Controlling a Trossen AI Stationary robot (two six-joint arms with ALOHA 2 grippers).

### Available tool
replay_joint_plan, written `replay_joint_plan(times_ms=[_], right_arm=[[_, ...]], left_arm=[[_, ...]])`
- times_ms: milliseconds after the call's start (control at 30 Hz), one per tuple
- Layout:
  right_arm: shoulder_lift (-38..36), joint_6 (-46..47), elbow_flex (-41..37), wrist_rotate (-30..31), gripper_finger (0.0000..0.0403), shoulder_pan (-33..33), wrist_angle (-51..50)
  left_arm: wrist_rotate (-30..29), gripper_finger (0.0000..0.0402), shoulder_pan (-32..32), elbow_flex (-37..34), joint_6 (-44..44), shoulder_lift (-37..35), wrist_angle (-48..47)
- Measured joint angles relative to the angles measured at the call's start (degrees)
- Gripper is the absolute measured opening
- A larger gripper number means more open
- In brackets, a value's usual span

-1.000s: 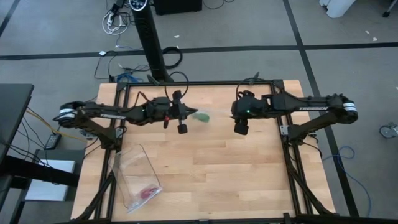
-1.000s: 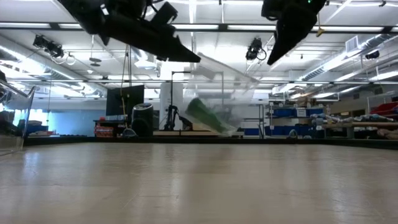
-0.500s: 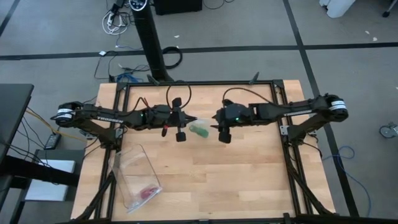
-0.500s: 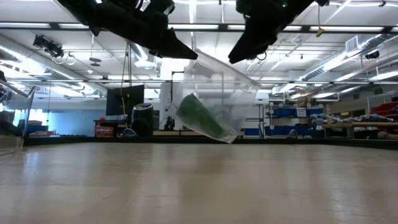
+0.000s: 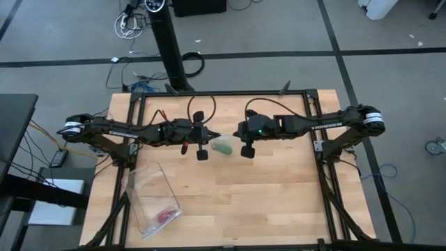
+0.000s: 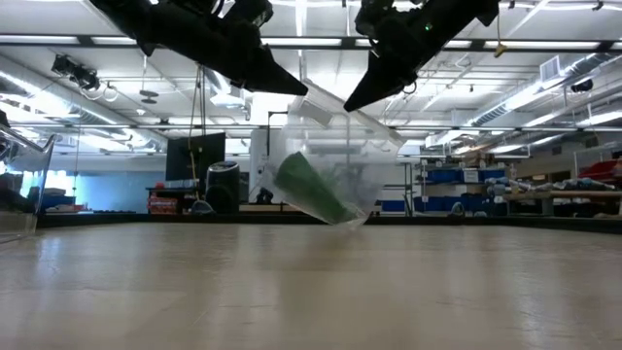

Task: Roll bandage
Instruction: Put the transparent zip bag with the rolled bandage into the transparent bin

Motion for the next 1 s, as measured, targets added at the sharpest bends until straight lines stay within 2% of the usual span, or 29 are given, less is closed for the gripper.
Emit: replay_joint_plan(times_ms=[133, 233, 300, 467, 633, 800, 900, 1000], right_arm=[[-0.4, -1.1, 0.1, -0.1, 0.0004, 0.1, -0.7], [-1.7, -2.0, 0.3, 0.6, 0.0003, 0.1, -0.7], [-2.4, -3.3, -0.1, 1.9, 0.0002, -0.1, -3.0], [-3.0, -4.0, 0.0, 1.9, 0.0001, -0.6, -2.9], [-3.0, -4.4, 0.0, 1.9, 0.0001, -0.8, -3.9], [-3.0, -5.6, 0.0, 1.7, 0.0001, -0.9, -4.5], [-3.0, -6.3, 0.0, 1.7, 0.0000, -0.9, -4.4], [-3.0, -6.7, 0.0, 1.6, 0.0000, -0.9, -4.4]], left_arm=[[0.0, 0.0004, 0.0, 1.5, -0.1, -0.9, -6.3], [-0.8, 0.0008, -0.4, 7.2, -0.8, -1.3, -21.0], [-1.4, 0.0017, -1.1, 11.4, -2.0, -1.5, -35.9], [-3.2, 0.0053, -4.1, 20.8, -5.4, -0.9, -59.4], [-3.0, 0.0088, -8.2, 24.7, -14.1, -0.9, -77.0], [6.8, 0.0094, -13.7, 25.3, -23.8, -0.9, -92.1], [12.0, 0.0077, -17.5, 25.3, -30.6, -0.8, -95.2], [14.4, 0.0049, -21.0, 25.3, -36.6, -0.8, -95.9]])
